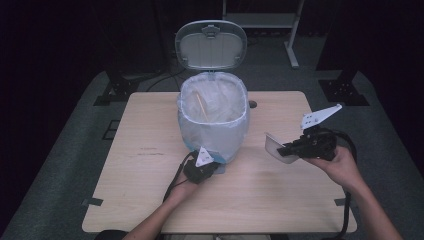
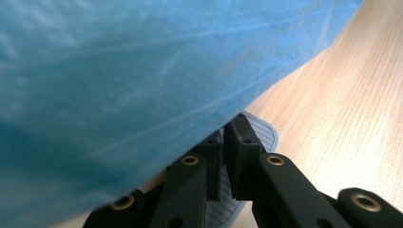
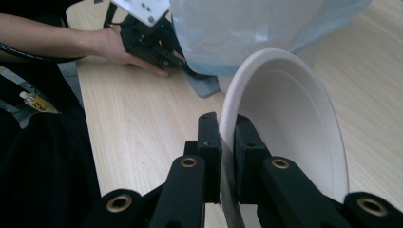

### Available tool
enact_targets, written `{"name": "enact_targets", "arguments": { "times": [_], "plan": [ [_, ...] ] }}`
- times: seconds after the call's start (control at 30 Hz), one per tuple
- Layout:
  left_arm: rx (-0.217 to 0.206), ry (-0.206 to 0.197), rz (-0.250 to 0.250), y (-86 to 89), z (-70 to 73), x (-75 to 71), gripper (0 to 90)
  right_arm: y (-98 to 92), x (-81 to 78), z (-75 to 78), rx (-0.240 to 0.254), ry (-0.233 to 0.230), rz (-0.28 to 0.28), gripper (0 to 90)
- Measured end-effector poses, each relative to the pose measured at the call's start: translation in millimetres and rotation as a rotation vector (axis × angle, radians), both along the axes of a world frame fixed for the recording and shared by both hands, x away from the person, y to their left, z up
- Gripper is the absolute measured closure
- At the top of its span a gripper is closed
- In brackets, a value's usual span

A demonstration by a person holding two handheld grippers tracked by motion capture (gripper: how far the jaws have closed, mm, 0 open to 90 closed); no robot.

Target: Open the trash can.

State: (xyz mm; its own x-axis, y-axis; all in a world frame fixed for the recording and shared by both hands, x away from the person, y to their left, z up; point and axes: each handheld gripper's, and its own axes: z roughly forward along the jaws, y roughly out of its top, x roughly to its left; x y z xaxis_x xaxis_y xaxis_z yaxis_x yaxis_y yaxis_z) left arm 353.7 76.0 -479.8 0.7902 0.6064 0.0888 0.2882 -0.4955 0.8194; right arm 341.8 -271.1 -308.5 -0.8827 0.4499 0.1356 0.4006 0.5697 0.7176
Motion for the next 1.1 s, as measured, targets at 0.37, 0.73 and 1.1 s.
{"name": "enact_targets", "arguments": {
  "times": [0.37, 0.73, 1.1],
  "plan": [
    [0.002, 0.004, -0.001, 0.3, 0.3, 0.1, 85.7, 6.9, -3.1, 38.0, 0.004, -0.037, 0.012, 82.9],
    [-0.005, 0.006, -0.001, 0.2, 0.1, 0.3, 85.6, 12.1, -4.5, 63.9, 0.022, -0.051, 0.028, 82.9],
    [-0.006, 0.01, -0.002, 0.6, 0.3, 0.7, 85.4, 18.6, -1.6, 94.1, 0.042, -0.056, 0.038, 83.0]
  ]
}}
